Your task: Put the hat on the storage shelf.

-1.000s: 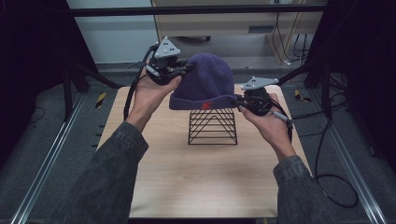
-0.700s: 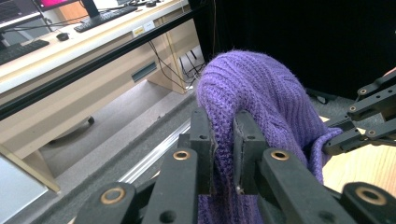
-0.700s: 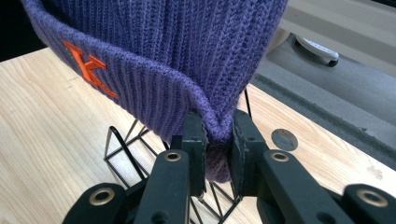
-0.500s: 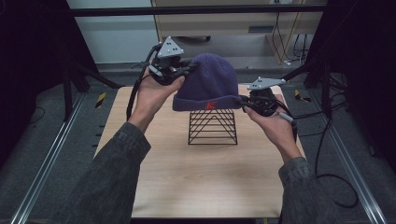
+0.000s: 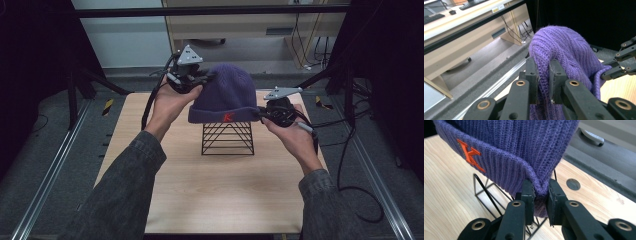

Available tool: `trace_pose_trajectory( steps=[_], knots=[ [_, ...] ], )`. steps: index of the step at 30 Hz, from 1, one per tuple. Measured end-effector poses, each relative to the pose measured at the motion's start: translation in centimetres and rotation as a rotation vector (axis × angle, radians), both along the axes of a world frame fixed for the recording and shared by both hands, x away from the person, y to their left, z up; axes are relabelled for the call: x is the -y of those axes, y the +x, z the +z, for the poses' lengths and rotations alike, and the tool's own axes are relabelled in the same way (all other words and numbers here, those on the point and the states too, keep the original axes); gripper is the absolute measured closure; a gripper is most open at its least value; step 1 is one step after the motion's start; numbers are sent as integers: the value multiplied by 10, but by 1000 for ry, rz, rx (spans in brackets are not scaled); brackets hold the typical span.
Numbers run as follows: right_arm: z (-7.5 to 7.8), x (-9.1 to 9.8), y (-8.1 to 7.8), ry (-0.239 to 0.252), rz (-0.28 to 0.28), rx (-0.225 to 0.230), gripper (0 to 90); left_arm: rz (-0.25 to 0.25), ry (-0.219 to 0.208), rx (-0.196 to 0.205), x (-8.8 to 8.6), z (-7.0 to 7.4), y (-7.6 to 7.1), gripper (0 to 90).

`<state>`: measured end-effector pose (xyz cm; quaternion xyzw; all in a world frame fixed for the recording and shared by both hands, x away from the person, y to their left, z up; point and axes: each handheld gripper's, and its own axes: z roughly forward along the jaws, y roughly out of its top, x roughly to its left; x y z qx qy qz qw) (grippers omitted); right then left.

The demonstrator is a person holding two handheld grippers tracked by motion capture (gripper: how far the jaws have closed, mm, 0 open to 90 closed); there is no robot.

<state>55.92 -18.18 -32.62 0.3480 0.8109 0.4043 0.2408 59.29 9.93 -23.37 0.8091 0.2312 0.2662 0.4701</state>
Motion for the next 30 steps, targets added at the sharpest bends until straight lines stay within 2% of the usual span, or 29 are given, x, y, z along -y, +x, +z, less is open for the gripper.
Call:
trace_pose_trajectory(
  steps=[1, 11, 18, 26, 30],
  knots=[
    [-1, 0, 0, -11, -3, 3, 780, -4, 3, 1, 1, -1, 0, 795],
    [-18, 3, -2, -9, -13, -23, 781, -2, 38, -11, 11, -11, 5, 794],
    [-28, 4, -2, -31, -15, -48, 781, -5, 34, -36, 11, -27, 9, 794],
    [-32, 3, -4, -63, -4, -57, 780, -9, 29, -39, 10, -38, 8, 793],
    [-39, 3, -5, -50, -5, -69, 779, -17, 39, -43, 8, -42, 6, 793]
  ],
)
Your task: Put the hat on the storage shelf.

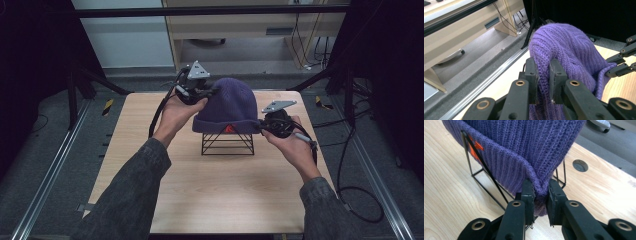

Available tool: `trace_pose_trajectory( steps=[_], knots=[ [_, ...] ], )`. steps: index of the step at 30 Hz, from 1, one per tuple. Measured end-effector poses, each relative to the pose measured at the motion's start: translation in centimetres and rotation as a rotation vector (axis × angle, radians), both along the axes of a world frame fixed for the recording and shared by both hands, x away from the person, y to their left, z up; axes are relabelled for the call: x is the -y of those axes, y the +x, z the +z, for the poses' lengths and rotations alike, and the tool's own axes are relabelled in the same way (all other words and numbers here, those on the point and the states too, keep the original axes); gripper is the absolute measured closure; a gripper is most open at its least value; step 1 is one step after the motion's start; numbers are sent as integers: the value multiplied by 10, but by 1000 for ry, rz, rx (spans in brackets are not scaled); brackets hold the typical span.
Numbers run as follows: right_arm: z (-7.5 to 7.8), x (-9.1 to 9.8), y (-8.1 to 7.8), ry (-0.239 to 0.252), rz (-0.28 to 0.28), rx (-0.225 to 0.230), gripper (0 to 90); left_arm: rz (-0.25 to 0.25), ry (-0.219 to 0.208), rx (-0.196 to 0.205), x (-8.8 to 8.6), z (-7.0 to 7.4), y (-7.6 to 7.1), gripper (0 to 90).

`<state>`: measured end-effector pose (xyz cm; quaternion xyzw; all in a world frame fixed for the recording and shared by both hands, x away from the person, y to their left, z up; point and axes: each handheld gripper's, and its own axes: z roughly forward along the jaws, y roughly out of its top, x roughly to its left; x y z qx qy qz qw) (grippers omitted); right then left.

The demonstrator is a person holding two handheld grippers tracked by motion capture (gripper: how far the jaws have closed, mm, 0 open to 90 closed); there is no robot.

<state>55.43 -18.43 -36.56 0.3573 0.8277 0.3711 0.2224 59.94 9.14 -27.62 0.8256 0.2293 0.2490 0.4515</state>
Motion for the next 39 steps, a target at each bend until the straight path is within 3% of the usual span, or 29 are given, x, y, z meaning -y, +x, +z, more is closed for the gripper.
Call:
trace_pose_trajectory(
  steps=[8, 16, 26, 39],
  knots=[
    [-11, -7, 1, -51, 8, -5, 774, -3, -7, -15, -2, -14, -3, 793],
    [-26, -2, 2, -36, -7, -28, 769, -13, 19, -31, -1, -25, -3, 793],
    [-38, 2, 2, -31, 2, -57, 764, -24, 19, -51, -2, -40, -4, 794],
    [-43, 1, 3, -49, 5, -64, 763, -24, 12, -61, -6, -50, -9, 793]
  ],
)
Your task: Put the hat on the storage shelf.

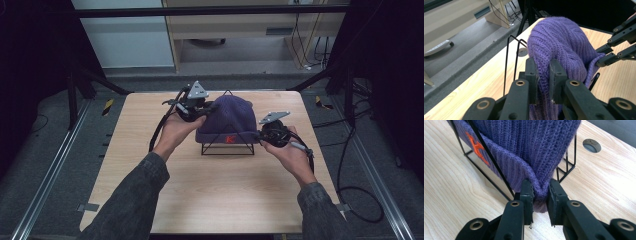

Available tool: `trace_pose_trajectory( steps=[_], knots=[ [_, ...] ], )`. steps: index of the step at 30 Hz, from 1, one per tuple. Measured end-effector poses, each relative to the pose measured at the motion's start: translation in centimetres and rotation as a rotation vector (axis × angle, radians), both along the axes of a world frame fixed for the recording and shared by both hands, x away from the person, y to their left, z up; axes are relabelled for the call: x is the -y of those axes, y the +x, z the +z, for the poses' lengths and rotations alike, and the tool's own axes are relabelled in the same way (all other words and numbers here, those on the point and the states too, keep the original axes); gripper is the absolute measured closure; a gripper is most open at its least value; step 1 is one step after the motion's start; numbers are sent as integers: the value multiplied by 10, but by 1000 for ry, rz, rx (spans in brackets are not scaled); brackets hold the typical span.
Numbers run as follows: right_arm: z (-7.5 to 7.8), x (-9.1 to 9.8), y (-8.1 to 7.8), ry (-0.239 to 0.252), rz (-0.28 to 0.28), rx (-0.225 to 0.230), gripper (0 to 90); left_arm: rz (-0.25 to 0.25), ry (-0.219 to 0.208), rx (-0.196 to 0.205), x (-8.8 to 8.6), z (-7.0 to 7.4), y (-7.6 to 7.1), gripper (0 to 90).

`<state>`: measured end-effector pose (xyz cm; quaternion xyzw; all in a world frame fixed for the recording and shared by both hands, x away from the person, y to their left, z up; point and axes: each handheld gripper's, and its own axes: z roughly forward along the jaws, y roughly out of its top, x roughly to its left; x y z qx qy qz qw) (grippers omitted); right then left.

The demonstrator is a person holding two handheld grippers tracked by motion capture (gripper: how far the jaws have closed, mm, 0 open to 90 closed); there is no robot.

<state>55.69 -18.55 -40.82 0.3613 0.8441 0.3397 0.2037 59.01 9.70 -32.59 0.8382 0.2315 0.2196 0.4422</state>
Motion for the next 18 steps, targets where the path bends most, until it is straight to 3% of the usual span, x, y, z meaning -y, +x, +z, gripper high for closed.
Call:
trace_pose_trajectory(
  steps=[10, 16, 18],
  knots=[
    [-11, 5, -2, 16, -10, -18, 754, -2, 17, -10, 4, -10, -3, 791],
    [-17, 5, -1, 18, -11, -30, 750, 3, -2, -25, 5, -15, -4, 790],
    [-20, 5, -1, 19, -13, -36, 750, -4, 14, -25, 5, -17, -5, 789]
  ],
)
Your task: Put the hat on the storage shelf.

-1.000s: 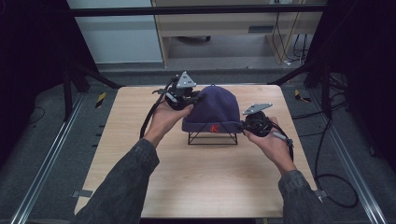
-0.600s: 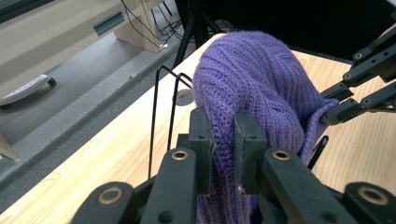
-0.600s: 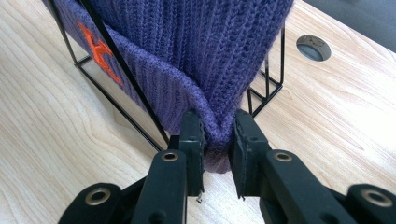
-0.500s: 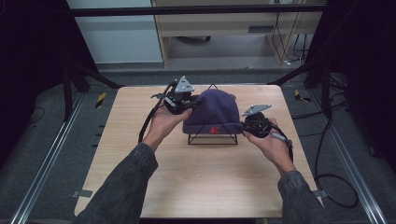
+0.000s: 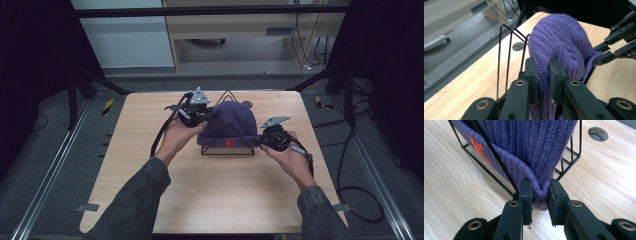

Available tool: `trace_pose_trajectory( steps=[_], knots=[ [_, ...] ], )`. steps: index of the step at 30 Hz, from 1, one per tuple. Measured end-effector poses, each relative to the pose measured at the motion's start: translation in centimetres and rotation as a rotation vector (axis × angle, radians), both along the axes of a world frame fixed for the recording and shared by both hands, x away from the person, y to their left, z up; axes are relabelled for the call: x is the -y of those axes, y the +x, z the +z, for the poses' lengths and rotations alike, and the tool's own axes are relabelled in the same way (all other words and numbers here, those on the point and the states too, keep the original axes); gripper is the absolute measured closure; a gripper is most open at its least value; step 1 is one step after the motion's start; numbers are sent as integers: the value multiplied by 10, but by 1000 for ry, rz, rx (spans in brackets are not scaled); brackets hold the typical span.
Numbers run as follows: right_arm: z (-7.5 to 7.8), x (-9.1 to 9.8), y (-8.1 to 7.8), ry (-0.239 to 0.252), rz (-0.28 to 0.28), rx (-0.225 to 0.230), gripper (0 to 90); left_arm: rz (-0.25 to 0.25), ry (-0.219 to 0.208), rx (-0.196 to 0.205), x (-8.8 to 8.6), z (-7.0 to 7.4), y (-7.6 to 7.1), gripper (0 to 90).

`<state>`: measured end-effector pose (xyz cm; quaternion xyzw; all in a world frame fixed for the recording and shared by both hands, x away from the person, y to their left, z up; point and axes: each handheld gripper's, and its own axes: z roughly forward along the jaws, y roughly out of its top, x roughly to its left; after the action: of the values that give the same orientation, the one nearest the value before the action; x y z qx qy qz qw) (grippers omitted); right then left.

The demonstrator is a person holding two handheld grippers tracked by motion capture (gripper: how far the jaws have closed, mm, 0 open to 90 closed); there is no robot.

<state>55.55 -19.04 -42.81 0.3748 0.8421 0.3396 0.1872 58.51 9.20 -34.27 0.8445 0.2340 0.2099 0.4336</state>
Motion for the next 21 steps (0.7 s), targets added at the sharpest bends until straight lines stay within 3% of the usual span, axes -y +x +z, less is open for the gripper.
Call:
trace_pose_trajectory(
  steps=[8, 16, 21],
  knots=[
    [-9, 1, 1, 4, -7, -22, 739, 4, -2, -17, -3, -10, 0, 786],
    [-13, -1, 2, -22, -4, -39, 704, 3, 8, -24, -4, -21, -4, 763],
    [-13, -1, 1, -21, -12, -48, 631, 14, 11, -29, -6, -24, -6, 720]
  ],
)
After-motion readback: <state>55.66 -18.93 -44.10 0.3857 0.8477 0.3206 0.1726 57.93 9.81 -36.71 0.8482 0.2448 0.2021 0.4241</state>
